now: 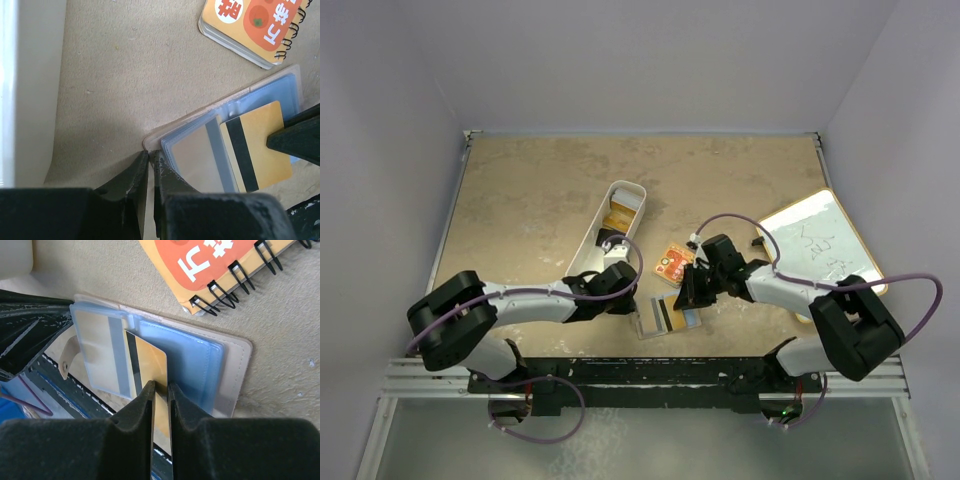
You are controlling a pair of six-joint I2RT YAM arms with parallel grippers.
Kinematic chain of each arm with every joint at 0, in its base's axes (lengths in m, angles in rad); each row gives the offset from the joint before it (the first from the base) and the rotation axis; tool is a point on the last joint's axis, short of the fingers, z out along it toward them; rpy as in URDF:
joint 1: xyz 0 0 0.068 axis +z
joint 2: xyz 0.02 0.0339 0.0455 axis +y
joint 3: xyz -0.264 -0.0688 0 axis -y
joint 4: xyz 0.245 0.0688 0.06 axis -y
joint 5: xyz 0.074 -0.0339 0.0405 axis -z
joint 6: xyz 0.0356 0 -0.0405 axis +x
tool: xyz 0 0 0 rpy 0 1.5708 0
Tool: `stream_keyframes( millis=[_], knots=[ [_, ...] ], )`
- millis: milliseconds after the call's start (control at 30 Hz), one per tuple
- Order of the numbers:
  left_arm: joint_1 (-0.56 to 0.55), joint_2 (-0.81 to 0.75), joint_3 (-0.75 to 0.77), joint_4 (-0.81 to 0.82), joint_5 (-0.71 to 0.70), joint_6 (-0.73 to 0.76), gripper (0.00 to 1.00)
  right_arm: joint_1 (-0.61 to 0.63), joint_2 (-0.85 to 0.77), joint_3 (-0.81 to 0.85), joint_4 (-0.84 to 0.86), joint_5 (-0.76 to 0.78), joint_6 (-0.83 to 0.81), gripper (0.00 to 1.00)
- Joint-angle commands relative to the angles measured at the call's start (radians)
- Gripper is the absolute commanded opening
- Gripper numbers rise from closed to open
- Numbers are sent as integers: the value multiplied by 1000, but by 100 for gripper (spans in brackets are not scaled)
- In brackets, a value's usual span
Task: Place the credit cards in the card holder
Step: Insert the credit card into the card holder.
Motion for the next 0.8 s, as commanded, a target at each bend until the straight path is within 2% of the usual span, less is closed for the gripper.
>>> stream_keyframes(
  millis=[0, 433, 633, 767],
  knots=[
    [-5, 26, 35, 46, -3, 11, 6, -2, 7, 35, -30, -50, -36, 17],
    [-5, 64, 55, 46, -7, 5, 5, -48, -21, -9, 3, -23, -14, 15],
    [-7, 69, 51, 59, 12, -25, 5, -46, -43, -78, 166, -43, 89, 14],
    [-10, 79, 63, 54, 17, -34, 5, -46, -50, -99, 191, -23, 120, 14]
  ],
)
